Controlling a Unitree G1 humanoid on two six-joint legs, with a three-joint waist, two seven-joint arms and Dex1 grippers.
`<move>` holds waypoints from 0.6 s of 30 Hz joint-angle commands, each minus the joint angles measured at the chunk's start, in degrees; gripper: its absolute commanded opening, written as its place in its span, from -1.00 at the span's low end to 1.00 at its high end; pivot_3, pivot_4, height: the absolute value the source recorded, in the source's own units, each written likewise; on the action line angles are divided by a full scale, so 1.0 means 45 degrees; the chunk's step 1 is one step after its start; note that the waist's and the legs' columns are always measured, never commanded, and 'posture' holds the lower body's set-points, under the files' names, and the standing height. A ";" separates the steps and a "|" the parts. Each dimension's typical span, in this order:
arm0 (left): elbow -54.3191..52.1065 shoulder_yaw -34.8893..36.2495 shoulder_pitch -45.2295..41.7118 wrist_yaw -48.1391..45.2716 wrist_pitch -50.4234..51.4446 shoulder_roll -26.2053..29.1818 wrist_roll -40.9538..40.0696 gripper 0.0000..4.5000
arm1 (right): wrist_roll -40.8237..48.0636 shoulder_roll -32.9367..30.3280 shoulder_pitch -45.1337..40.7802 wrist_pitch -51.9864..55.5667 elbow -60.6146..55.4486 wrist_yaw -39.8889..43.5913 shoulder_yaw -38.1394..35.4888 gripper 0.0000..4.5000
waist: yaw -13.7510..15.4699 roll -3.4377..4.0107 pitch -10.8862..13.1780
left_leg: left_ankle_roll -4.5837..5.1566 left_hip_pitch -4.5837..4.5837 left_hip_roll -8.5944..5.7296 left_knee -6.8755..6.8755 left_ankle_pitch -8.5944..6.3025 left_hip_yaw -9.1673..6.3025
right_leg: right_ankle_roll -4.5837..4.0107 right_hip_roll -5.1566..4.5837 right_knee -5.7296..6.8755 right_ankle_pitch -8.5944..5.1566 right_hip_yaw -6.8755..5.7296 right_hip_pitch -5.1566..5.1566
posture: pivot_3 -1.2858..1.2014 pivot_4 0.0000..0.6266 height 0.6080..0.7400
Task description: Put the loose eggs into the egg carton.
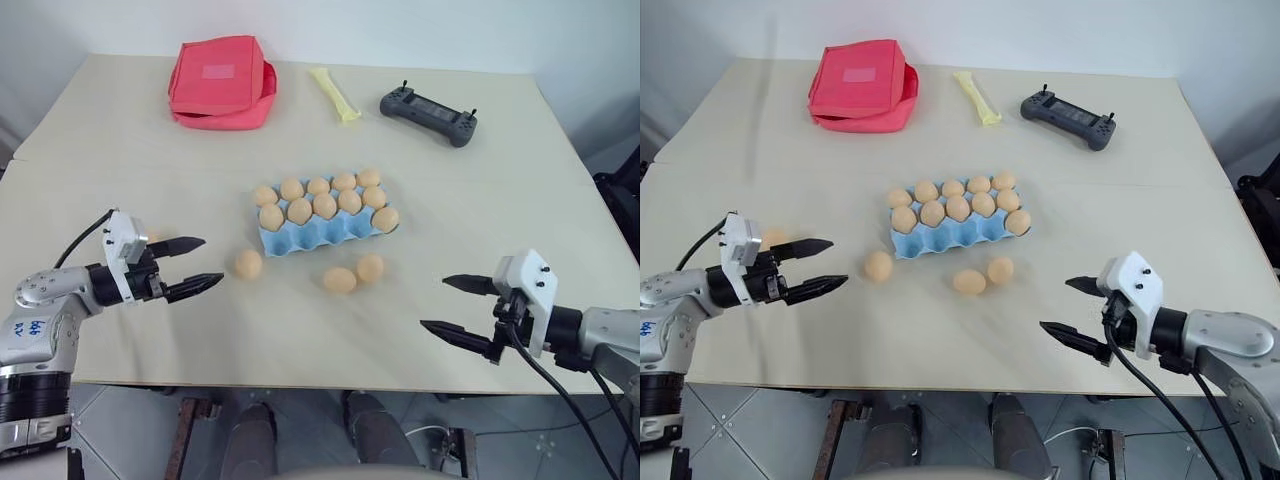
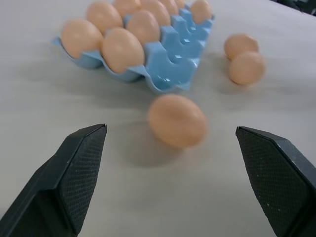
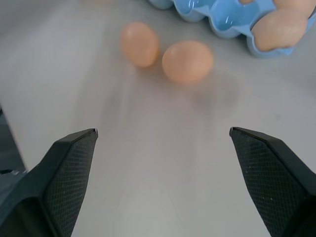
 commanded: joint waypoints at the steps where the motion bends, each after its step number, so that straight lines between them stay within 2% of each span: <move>1: -0.0862 0.0471 0.0404 -0.0122 0.0151 0.0340 -0.0429 0.98 | -0.0293 0.0375 -0.0993 0.0115 0.0568 -0.0599 0.0905 1.00 | -0.0052 0.0000 0.0000 | 0.0003 0.0000 0.0000 -0.0002 0.0003 0.0001 | -0.0006 -0.0002 -0.0012 0.0004 0.0000 0.0002 | 0.03 -0.52 1.00; 8: -0.2077 0.1177 0.1895 0.0102 0.0337 0.0378 -0.0752 0.98 | -0.1681 0.1284 -0.3913 -0.0938 0.3230 0.0015 0.3687 1.00 | -0.0308 -0.0001 0.0000 | 0.0001 -0.0008 0.0002 -0.0035 -0.0004 0.0012 | -0.0008 -0.0013 -0.0031 0.0003 -0.0001 -0.0005 | 0.03 -0.52 1.00; 18: -0.3235 0.1852 0.3138 0.0671 0.0619 0.0201 -0.1050 0.98 | -0.2901 0.2392 -0.6016 -0.2296 0.5879 0.1291 0.5334 1.00 | -0.0266 0.0002 0.0001 | 0.0003 -0.0017 0.0004 -0.0049 -0.0010 0.0014 | 0.0024 -0.0012 -0.0007 0.0016 -0.0005 -0.0029 | 0.03 -0.52 1.00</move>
